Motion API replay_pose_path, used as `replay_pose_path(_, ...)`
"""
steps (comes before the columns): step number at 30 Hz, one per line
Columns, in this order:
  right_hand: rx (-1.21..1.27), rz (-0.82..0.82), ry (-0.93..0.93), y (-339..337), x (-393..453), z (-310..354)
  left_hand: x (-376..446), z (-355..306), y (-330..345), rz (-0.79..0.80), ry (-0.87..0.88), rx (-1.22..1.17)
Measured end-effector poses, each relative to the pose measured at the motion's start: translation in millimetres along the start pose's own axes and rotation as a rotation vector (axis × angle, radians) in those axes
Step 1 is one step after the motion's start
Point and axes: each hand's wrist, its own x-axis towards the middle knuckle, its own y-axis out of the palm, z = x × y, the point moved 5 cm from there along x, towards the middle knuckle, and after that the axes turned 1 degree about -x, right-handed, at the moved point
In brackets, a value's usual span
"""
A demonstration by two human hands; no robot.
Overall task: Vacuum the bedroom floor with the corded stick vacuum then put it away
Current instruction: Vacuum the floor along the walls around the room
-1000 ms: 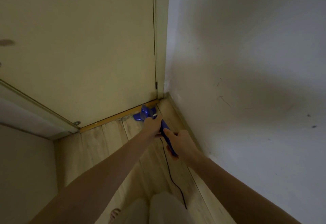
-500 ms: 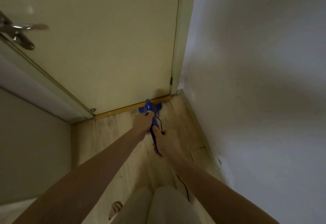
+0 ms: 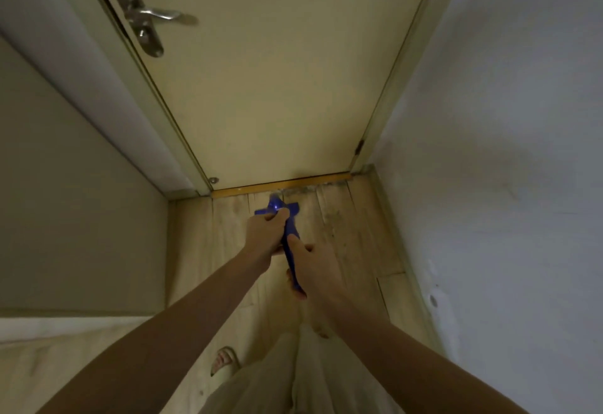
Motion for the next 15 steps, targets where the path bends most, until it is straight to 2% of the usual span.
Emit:
replay_pose_path(7, 0.054, -0.132, 0.021, 38.6, 12.5, -1.8, 28.4, -5.4, -18.7, 0.105, 0.011, 0.08)
replay_pose_path(15, 0.003, -0.092, 0.034, 56.4, 22.0, -9.0, 39.2, -0.4, -33.8, 0.092, 0.015, 0.087)
